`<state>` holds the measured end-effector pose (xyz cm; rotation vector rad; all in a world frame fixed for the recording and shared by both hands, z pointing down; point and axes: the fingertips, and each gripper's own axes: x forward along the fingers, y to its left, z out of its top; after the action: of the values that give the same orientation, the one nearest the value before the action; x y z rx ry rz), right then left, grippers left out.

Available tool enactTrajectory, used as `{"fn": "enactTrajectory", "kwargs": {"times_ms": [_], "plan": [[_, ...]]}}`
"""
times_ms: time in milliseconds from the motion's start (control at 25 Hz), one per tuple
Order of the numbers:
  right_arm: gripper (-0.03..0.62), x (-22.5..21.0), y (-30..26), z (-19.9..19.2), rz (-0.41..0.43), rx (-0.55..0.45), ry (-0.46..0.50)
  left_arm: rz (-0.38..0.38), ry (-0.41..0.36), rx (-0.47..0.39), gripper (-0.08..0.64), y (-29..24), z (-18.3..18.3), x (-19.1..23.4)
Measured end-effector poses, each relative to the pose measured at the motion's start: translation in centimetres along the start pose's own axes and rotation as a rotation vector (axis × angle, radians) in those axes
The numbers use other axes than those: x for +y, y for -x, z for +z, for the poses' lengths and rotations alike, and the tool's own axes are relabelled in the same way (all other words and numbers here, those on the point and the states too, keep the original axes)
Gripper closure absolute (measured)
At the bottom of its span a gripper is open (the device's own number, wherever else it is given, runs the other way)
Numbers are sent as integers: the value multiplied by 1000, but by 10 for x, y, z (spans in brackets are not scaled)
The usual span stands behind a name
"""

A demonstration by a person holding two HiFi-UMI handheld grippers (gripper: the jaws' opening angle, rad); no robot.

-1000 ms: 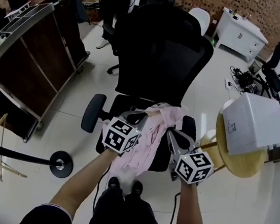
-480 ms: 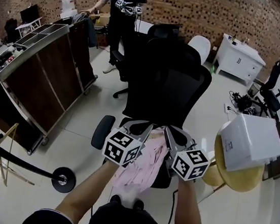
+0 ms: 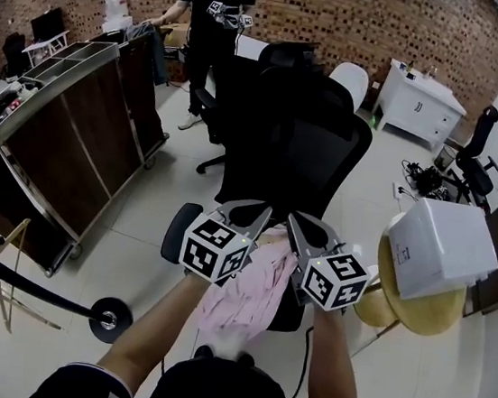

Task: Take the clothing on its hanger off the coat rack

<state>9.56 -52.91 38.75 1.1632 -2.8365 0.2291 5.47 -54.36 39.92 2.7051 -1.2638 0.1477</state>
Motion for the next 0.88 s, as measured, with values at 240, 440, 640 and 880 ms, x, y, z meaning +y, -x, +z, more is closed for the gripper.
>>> {"fn": "enactTrajectory", "kwargs": {"times_ms": [240,440,640,880], "plan": [[592,0,2,-4,-10,11,0,-16,0,-4,549,-1,1,-4],[592,0,1,-1,-8,6,5,-14,-1,-5,549,0,0,-4],[591,1,-1,0,-1,8,5,-10,-9,-1,549,3,3,-3],[592,5,-4,4,8,-4,7,1,-14,-9,549,8,6,0]]}}
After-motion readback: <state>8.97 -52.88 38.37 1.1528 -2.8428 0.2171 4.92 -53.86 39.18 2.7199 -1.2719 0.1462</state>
